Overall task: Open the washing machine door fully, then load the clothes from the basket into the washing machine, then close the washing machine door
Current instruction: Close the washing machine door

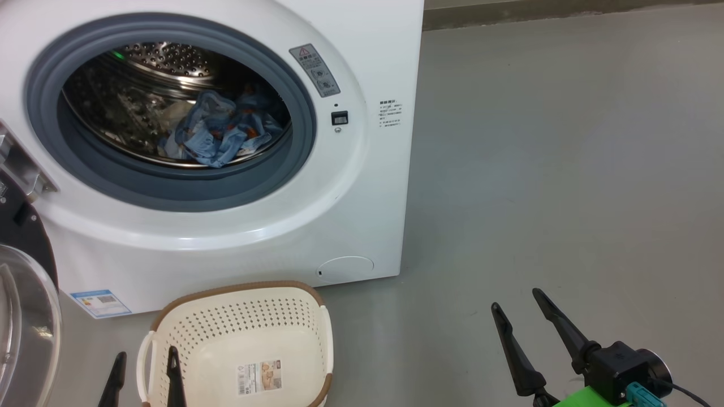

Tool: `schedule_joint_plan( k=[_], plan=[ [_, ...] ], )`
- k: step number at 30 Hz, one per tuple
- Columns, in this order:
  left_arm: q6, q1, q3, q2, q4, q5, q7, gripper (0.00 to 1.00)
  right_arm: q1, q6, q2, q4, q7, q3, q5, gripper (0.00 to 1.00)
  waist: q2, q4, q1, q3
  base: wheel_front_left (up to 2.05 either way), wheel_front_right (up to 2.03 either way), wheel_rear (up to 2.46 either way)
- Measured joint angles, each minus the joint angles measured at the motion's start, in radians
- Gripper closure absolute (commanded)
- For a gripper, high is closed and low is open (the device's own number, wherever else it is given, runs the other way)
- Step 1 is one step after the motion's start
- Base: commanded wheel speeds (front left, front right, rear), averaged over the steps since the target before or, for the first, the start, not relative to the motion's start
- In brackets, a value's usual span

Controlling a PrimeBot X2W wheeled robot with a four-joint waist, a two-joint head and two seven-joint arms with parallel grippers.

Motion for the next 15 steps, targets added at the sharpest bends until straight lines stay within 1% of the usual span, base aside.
schedule_joint_plan(
  k=[3, 7, 11, 15],
  plan=[
    [0.0, 0.0, -0.002, 0.0, 0.0, 0.0, 0.0, 0.0, 0.0, 0.0, 0.001, 0.0, 0.0, -0.002, 0.0, 0.0, 0.0, 0.002, 0.0, -0.001, -0.02, 0.02, 0.0],
    [0.001, 0.0, -0.002, 0.0, 0.002, 0.0, 0.0, 0.0, 0.0, 0.0, 0.001, 0.0, 0.0, -0.002, 0.0, 0.0, 0.0, 0.005, 0.0, -0.003, -0.53, 0.53, 0.0],
    [0.003, -0.001, -0.003, 0.0, 0.001, 0.0, 0.0, 0.0, 0.0, 0.0, 0.001, 0.0, 0.0, -0.002, 0.0, 0.0, 0.0, 0.007, 0.0, -0.003, -1.08, 1.08, 0.0],
    [0.003, -0.003, -0.006, 0.001, 0.001, 0.0, 0.0, 0.0, 0.0, 0.0, 0.001, 0.0, 0.0, -0.002, 0.0, 0.0, 0.0001, 0.008, 0.0, -0.001, -1.62, 1.62, 0.0]
  ],
)
